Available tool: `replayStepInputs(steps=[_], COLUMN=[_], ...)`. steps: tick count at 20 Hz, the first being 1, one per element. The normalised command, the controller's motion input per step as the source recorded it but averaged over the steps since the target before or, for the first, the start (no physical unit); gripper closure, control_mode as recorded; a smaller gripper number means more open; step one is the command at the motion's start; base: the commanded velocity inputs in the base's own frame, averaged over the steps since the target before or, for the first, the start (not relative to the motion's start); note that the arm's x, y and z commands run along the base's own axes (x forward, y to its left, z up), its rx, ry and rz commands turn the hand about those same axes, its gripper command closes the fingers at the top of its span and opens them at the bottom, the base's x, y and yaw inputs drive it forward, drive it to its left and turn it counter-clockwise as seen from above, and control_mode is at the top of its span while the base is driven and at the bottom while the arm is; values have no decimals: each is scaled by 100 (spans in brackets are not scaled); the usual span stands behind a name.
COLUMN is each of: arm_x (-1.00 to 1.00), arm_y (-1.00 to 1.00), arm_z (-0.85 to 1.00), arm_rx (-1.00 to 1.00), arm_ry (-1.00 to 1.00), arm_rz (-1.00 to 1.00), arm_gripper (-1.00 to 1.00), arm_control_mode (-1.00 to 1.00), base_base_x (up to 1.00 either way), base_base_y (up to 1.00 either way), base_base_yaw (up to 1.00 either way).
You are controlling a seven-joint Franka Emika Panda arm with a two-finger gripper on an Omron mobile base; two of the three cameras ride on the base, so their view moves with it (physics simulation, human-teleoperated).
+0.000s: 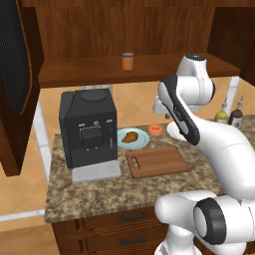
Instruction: From the different types of pastries on the counter, select a croissant and place it on the cutting board. Then retrieve a jar of jam from the cabinet and place it alongside the croissant on the cutting board.
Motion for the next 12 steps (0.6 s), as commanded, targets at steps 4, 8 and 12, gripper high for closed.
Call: replayStepInputs(steps=[4,8,12], arm_x=[0,-5,-46], arm_y=[6,0,18], arm_z=[-4,0,8], arm_rx=[6,0,0], arm_ry=[0,0,-3], arm_rz=[0,0,0], arm_gripper=[-100,-100,-100], arm_control_mode=[-100,-100,-100], base_base_x=[0,0,0], base_base_y=[0,0,0], base_base_yaw=[0,0,0])
